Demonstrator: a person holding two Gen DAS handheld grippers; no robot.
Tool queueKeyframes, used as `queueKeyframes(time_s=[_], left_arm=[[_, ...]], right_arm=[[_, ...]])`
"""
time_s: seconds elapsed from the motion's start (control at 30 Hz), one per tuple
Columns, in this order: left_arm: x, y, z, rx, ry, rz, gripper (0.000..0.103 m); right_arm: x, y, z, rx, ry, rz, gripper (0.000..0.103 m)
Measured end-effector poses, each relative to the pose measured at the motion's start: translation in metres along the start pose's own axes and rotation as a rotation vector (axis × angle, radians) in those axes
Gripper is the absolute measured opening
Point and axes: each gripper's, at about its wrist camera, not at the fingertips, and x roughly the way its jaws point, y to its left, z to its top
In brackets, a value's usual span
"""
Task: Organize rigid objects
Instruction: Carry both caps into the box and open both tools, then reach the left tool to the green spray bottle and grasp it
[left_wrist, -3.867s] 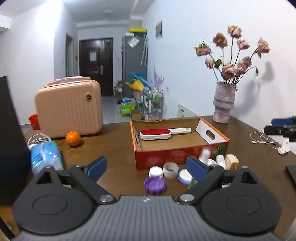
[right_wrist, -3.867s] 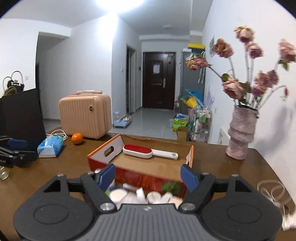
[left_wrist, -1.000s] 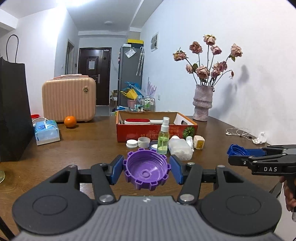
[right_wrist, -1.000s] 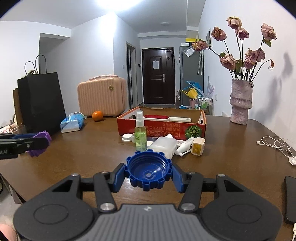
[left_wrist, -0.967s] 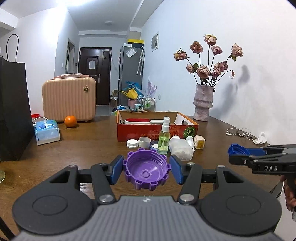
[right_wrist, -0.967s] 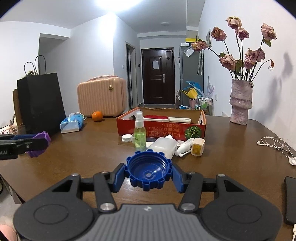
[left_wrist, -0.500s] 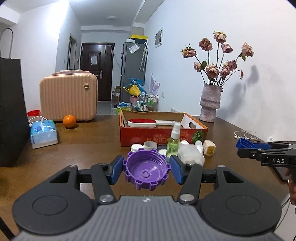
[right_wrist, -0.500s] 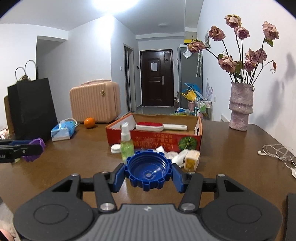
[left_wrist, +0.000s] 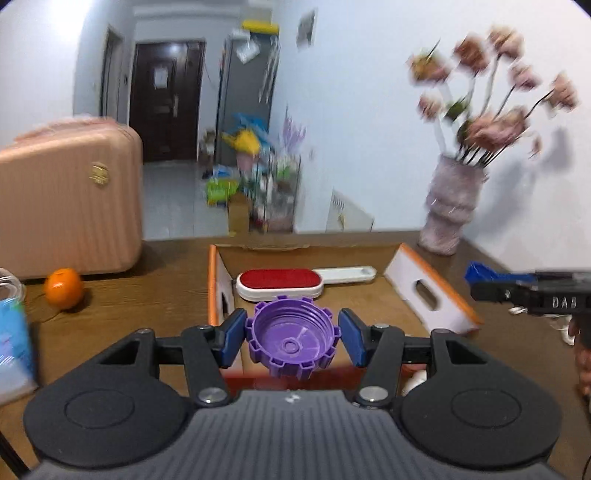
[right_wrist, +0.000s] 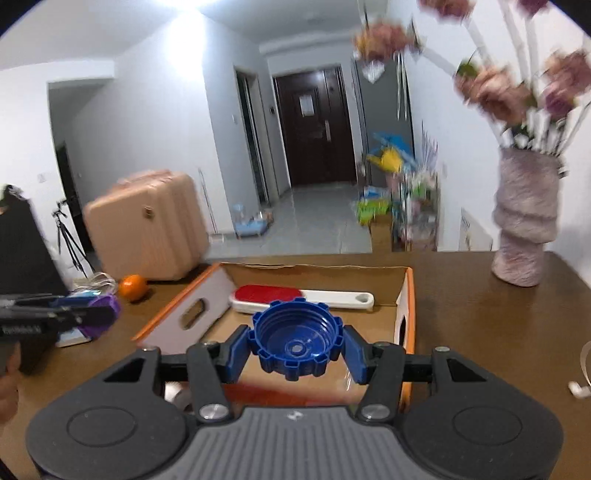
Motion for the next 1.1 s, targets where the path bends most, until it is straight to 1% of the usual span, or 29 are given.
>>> queueKeyframes(time_s=[0.03,0.07,0.1,0.13,0.17,0.23,0.27,0.33,0.4,0.43,0.5,0.53,0.6,0.7,0.73,0.8,0.9,0.97,1.0,1.1], left_arm=[[0.024,0.003,0.006,-0.002,0.028,0.01,0.055],[0.053,0.007,0.013,-0.003,0.075,0.02,0.055],[0.074,0.011,0.017,-0.006,0.108,0.03,0.055],[0.095,0.015,0.022,-0.014,0.132,0.055,0.055],[0.113,0.017,0.026,-0.004,0.152,0.063,0.056],[0.14,0.021,0.03,0.016,0.192,0.068,0.056],[0.154,0.024,0.031,0.012,0.219,0.086,0.056],[0.174,0.029,0.031,0.02,0.267,0.099,0.056],[0.183,0.028,0.031,0.051,0.279,0.09,0.057],[0.184,0.027,0.03,0.06,0.282,0.095,0.058],[0.185,0.026,0.032,0.064,0.279,0.09,0.062],[0.183,0.027,0.032,0.054,0.275,0.089,0.065],[0.172,0.028,0.034,0.042,0.269,0.098,0.066],[0.136,0.025,0.043,0.032,0.237,0.101,0.069],[0.119,0.023,0.047,0.031,0.22,0.098,0.073],[0.082,0.019,0.054,0.028,0.182,0.091,0.076],[0.019,0.01,0.055,0.031,0.123,0.073,0.082],[-0.023,0.002,0.05,0.041,0.078,0.071,0.086],[-0.044,-0.003,0.045,0.045,0.061,0.065,0.086],[-0.1,-0.014,0.023,0.035,0.016,0.04,0.088]], right_arm=[[0.024,-0.005,0.01,-0.007,0.034,-0.005,0.052],[0.045,-0.008,0.017,-0.011,0.071,-0.015,0.052],[0.071,-0.012,0.024,-0.016,0.122,-0.029,0.052],[0.096,-0.016,0.03,-0.028,0.161,-0.045,0.052],[0.117,-0.019,0.034,-0.044,0.193,-0.066,0.052],[0.162,-0.022,0.036,-0.091,0.283,-0.107,0.052],[0.179,-0.023,0.034,-0.117,0.318,-0.126,0.053],[0.199,-0.021,0.03,-0.16,0.35,-0.171,0.053],[0.213,-0.023,0.029,-0.176,0.379,-0.203,0.053],[0.218,-0.024,0.029,-0.182,0.383,-0.211,0.055],[0.221,-0.026,0.033,-0.194,0.369,-0.225,0.066],[0.218,-0.026,0.035,-0.185,0.353,-0.236,0.068],[0.204,-0.026,0.044,-0.157,0.321,-0.221,0.068],[0.166,-0.018,0.056,-0.156,0.28,-0.191,0.068],[0.148,-0.013,0.061,-0.164,0.258,-0.189,0.068],[0.109,-0.006,0.069,-0.177,0.213,-0.186,0.069],[0.054,0.003,0.076,-0.189,0.161,-0.174,0.073],[0.01,0.013,0.072,-0.193,0.126,-0.162,0.075],[-0.004,0.015,0.071,-0.199,0.118,-0.158,0.075],[-0.062,0.029,0.05,-0.196,0.068,-0.138,0.076]])
